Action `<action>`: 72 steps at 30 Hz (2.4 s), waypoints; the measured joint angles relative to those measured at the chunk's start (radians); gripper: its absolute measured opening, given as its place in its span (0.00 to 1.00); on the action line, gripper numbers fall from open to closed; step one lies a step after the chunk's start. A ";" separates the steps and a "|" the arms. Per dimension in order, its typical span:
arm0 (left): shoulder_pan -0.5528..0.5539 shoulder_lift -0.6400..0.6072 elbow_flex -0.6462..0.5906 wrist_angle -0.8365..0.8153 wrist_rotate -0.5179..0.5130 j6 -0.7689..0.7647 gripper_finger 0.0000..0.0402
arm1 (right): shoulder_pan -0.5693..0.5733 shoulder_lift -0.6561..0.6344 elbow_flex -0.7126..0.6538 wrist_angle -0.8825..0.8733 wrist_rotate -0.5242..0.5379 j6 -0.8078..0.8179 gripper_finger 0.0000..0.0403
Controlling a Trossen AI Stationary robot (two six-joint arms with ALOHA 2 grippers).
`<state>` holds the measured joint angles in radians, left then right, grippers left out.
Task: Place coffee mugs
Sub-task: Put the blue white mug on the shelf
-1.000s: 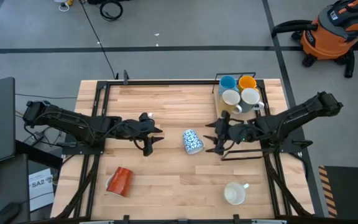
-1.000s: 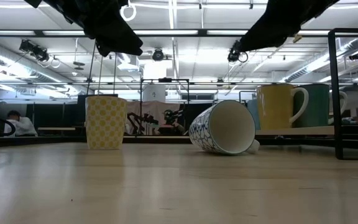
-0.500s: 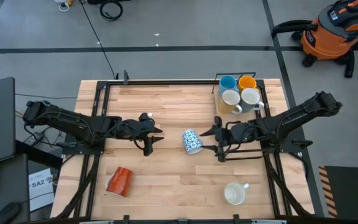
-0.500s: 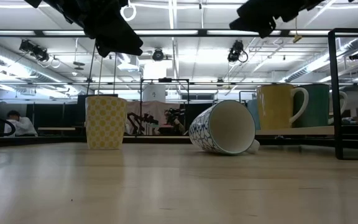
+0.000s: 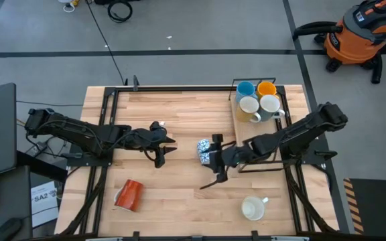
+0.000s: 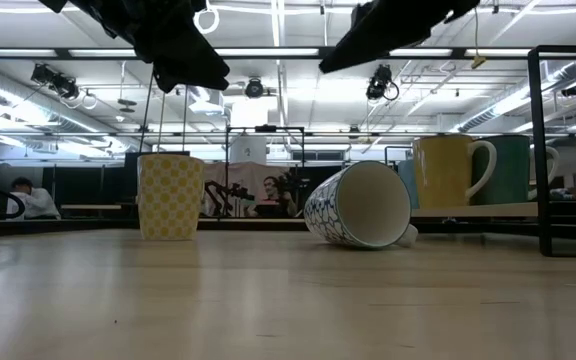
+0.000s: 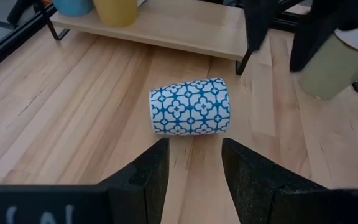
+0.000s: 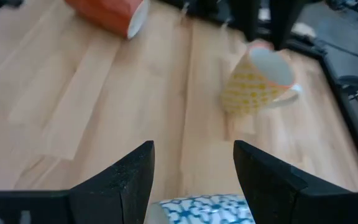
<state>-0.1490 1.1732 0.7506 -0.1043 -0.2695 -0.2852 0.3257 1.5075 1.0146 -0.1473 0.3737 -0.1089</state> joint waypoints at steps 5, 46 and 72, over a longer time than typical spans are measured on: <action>0.000 0.000 0.000 0.001 0.000 0.000 0.39 | 0.014 0.070 0.013 -0.028 0.003 -0.008 0.56; 0.000 0.000 0.000 0.003 0.000 0.000 0.39 | 0.039 0.209 -0.037 -0.165 0.317 -0.066 0.48; 0.000 0.000 0.000 0.003 0.000 0.000 0.39 | 0.004 0.207 -0.037 -0.150 0.345 0.085 0.21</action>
<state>-0.1490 1.1732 0.7506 -0.1017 -0.2691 -0.2852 0.3295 1.7142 0.9775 -0.2972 0.7189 -0.0241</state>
